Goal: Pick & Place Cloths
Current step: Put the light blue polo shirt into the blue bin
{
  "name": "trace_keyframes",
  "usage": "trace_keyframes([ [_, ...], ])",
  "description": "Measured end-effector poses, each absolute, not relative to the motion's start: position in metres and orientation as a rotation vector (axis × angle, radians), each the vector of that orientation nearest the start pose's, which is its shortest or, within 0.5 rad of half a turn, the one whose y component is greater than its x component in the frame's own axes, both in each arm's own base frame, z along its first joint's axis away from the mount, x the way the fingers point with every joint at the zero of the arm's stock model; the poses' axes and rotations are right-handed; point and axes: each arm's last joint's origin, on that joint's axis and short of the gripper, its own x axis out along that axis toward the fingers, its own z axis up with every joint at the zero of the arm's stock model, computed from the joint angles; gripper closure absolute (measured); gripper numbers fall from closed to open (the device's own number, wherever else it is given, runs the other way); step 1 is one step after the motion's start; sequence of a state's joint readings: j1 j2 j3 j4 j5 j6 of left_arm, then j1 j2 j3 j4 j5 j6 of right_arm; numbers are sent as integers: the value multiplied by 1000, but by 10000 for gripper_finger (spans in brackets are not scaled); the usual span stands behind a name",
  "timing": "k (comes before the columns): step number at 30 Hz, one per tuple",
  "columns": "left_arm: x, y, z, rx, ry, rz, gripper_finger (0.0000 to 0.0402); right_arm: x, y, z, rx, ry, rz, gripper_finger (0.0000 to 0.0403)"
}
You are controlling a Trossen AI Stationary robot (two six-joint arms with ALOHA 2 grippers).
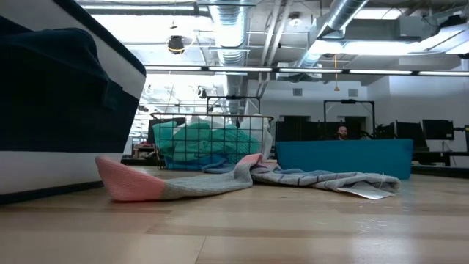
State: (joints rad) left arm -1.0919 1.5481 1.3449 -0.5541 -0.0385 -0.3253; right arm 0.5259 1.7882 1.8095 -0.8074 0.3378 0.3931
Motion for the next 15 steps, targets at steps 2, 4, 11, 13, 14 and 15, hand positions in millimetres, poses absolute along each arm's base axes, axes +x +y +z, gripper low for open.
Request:
trace_keyframes([
  [2,153,-302,308,149,820,-883,204,340,186,359,46,733,35,131],
  [4,153,-305,304,162,828,-889,204,340,186,359,46,732,35,131],
  [11,154,-316,287,248,846,-908,204,340,186,359,46,733,35,131],
  [13,155,-318,281,256,862,-901,203,340,186,359,46,733,35,131],
  [14,156,-320,278,260,871,-898,203,340,186,359,46,733,35,131],
  [15,156,-321,275,265,878,-898,203,340,186,359,46,733,35,131],
])
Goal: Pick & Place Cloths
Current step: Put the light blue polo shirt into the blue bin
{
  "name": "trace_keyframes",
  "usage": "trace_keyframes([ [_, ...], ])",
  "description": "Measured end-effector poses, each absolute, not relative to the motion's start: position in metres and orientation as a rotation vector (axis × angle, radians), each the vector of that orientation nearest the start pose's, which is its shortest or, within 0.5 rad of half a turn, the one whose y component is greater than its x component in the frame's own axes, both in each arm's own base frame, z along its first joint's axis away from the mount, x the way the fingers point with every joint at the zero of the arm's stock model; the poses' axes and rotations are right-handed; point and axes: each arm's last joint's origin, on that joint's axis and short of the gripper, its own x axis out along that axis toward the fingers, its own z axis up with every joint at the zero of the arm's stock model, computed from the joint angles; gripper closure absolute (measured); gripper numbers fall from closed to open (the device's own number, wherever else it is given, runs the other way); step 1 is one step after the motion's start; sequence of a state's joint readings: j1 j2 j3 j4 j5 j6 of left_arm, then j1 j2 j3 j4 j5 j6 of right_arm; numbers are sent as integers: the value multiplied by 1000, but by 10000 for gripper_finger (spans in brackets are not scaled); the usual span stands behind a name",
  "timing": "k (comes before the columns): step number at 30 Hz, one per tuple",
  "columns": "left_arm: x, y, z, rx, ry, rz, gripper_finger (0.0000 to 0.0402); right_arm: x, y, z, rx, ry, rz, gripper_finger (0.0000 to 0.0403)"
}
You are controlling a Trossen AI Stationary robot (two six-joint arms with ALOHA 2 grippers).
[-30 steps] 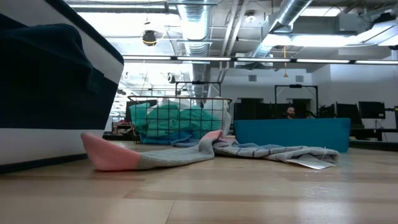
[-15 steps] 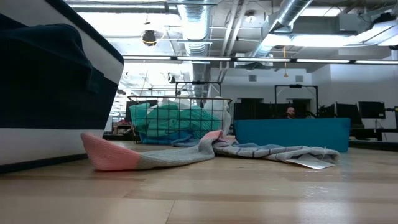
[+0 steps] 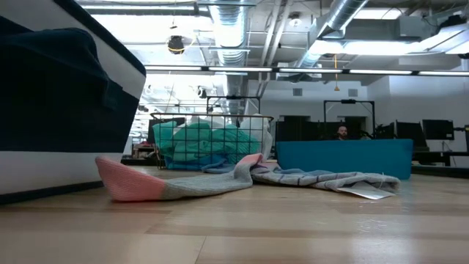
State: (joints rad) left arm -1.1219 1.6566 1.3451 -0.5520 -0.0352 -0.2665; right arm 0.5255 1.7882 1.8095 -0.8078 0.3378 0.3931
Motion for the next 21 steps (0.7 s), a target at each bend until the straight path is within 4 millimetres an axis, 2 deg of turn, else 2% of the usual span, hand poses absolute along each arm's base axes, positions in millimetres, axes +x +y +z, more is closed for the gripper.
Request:
trace_keyframes([
  [8,156,-332,248,328,962,-887,203,340,186,359,46,733,35,131],
  [16,155,-330,223,448,1106,-819,206,340,186,359,46,733,35,131],
  [19,154,-328,220,456,1135,-813,225,339,188,359,44,733,39,131],
  [21,153,-325,222,451,1138,-799,253,339,189,359,43,733,42,131],
])
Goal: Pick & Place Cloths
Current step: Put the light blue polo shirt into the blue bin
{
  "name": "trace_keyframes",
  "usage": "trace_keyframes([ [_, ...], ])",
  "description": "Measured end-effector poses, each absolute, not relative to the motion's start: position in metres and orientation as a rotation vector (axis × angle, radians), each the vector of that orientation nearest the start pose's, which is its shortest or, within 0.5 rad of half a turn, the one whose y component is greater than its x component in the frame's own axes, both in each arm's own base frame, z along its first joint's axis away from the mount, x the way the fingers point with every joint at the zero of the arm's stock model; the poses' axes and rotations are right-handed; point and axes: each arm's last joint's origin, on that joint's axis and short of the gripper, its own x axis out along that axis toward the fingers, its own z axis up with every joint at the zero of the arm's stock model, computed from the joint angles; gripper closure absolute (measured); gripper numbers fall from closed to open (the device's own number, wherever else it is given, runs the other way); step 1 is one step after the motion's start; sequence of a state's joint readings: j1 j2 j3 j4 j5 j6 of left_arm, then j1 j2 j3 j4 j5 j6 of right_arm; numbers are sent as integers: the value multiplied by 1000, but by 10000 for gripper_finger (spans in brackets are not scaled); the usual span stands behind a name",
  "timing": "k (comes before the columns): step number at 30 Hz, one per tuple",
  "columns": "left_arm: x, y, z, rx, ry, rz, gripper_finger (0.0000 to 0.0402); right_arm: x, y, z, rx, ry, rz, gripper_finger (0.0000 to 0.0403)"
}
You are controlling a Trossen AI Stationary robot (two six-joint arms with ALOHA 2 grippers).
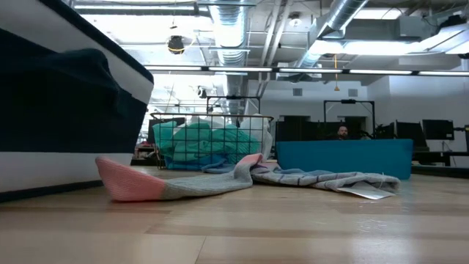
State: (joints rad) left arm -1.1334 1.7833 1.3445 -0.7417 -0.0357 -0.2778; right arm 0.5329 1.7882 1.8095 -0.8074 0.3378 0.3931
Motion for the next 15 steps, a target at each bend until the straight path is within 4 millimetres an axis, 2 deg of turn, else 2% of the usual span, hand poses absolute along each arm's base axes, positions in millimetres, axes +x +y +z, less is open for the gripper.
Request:
trace_keyframes([
  [6,158,-318,224,371,1192,-687,382,338,190,359,43,733,45,131],
  [12,167,-310,223,286,1216,-530,400,338,190,359,57,733,39,131],
  [15,173,-305,232,196,1229,-498,401,338,190,359,58,733,39,131],
])
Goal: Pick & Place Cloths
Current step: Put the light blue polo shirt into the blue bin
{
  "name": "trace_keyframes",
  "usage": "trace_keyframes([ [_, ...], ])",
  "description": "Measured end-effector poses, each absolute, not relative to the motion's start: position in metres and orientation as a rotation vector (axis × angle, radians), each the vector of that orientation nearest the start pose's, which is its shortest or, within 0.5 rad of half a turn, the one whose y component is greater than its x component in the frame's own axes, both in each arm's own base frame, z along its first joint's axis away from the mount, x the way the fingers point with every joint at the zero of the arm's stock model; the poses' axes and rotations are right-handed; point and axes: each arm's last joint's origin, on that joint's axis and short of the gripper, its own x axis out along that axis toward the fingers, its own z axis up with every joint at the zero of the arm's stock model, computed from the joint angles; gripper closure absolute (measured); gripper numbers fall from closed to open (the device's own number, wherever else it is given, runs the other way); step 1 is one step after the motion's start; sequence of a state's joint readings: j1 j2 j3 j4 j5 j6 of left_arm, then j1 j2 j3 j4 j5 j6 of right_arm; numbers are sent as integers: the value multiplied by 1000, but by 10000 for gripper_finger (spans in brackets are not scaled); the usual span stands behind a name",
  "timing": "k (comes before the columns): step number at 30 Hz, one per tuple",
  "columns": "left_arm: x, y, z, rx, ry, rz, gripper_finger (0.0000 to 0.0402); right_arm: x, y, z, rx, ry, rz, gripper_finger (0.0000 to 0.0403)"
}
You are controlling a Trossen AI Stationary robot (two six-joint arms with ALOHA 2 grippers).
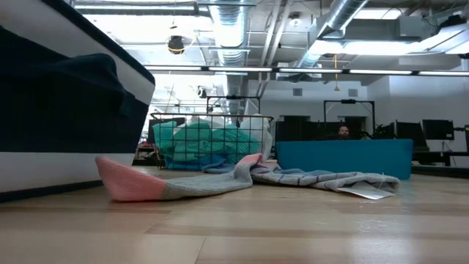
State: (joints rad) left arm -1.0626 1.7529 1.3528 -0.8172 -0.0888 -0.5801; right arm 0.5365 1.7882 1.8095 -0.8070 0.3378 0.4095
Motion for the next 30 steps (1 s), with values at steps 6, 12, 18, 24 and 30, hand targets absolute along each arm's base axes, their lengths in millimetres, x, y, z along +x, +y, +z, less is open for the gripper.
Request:
trace_keyframes([
  [6,180,-272,311,-56,1022,-459,401,339,190,360,61,728,40,131],
  [12,163,-193,395,-172,528,-113,401,341,191,362,79,693,49,131],
  [18,148,-132,419,-92,305,238,401,342,192,364,89,677,52,131],
  [24,159,-125,366,-28,465,273,401,341,195,365,94,668,61,131],
  [30,158,-141,300,-156,642,284,401,338,199,364,121,671,63,131],
])
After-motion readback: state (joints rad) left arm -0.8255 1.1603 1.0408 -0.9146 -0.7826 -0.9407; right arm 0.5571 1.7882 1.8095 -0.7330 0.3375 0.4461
